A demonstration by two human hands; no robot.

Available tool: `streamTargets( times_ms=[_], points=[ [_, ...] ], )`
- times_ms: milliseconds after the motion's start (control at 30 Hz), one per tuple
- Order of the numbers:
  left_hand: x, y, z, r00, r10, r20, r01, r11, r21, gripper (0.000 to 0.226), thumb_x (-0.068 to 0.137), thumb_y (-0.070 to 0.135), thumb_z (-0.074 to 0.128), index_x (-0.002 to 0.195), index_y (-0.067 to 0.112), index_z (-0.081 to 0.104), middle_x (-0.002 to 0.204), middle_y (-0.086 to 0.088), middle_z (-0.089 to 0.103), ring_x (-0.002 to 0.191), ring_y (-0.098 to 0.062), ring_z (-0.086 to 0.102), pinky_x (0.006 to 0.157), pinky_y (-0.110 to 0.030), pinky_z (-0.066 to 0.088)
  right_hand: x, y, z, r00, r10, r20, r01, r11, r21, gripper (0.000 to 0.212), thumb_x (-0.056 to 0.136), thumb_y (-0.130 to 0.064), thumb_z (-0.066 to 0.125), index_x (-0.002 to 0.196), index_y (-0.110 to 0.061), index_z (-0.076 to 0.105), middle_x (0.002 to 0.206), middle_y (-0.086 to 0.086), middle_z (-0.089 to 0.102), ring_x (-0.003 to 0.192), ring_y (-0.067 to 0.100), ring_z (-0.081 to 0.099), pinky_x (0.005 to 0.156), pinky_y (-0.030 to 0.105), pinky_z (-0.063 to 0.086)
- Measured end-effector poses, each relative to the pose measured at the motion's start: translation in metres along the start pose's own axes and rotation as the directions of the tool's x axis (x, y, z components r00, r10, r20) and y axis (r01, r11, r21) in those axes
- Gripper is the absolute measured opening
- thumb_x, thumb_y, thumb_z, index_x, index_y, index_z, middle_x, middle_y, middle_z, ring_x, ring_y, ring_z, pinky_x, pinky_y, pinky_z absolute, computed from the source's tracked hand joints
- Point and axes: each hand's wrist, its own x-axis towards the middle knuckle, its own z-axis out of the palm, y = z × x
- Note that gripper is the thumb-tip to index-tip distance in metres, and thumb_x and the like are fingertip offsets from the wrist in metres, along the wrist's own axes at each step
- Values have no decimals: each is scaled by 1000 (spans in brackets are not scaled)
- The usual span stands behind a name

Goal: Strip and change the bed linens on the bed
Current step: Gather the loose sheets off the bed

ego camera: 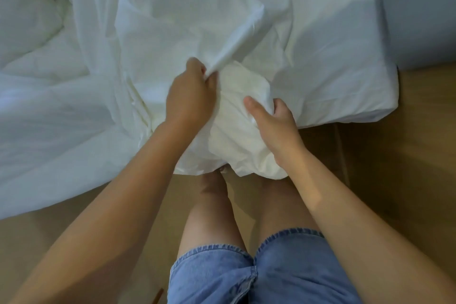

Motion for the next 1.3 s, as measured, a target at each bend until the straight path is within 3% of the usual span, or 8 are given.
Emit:
streamTargets(
  times_ms=[133,367,567,700,833,1000,1133,1300],
  points=[
    [32,-26,-24,960,-184,-213,186,982,-11,15,99,24,40,101,9,40,96,-14,56,93,-34,54,61,-23,22,1,-3,20,998,-56,35,61,984,-168,41,77,-55,65,94,-23,47,88,-11,52,76,1,50,55,19,34],
    [22,-19,2,989,-108,96,104,993,50,13,95,25,47,96,11,46,89,-6,49,80,-24,44,65,-29,29,12,-13,5,990,73,119,-45,975,-220,22,85,-36,54,93,-16,56,87,-2,57,76,13,55,56,25,39],
    [-4,-13,23,989,-144,10,143,965,-222,13,99,21,39,94,11,33,75,1,46,60,-12,44,49,-25,30,14,-18,18,989,75,127,-39,965,-261,81,67,-73,60,122,-16,47,102,-8,53,89,10,53,68,24,42],
    [3,-21,21,994,-111,21,112,983,-143,20,95,29,49,94,10,44,75,2,52,64,-18,49,49,-26,27,25,-16,26,997,-71,39,81,894,-441,52,89,-54,51,114,-9,53,102,2,58,94,22,58,78,33,48],
    [36,-39,3,979,-184,-83,170,974,-147,27,90,35,54,74,16,45,85,-12,60,87,-30,59,65,-30,35,19,-11,14,994,-74,77,90,970,-225,39,90,-47,52,97,-9,62,96,13,67,85,30,63,67,30,48],
    [39,-30,13,985,-157,71,170,953,-252,34,87,43,58,73,14,46,76,-9,56,74,-27,60,68,-39,50,20,-7,-1,995,39,94,-37,999,-28,24,88,-39,60,94,-16,64,106,15,67,97,29,64,83,37,54],
    [30,-52,4,963,-270,19,263,918,-295,48,89,60,44,67,18,43,69,8,48,60,-7,45,58,-20,37,35,-19,-12,991,31,130,7,959,-283,31,87,-44,59,100,-17,61,100,4,66,90,20,64,80,35,54],
    [19,-66,13,888,-456,-56,452,890,-64,76,78,69,53,116,3,52,118,-9,55,110,-26,52,94,-37,42,50,-40,4,994,-1,111,53,881,-469,72,78,-62,57,127,-9,52,122,3,58,107,22,57,89,35,47]
  ],
)
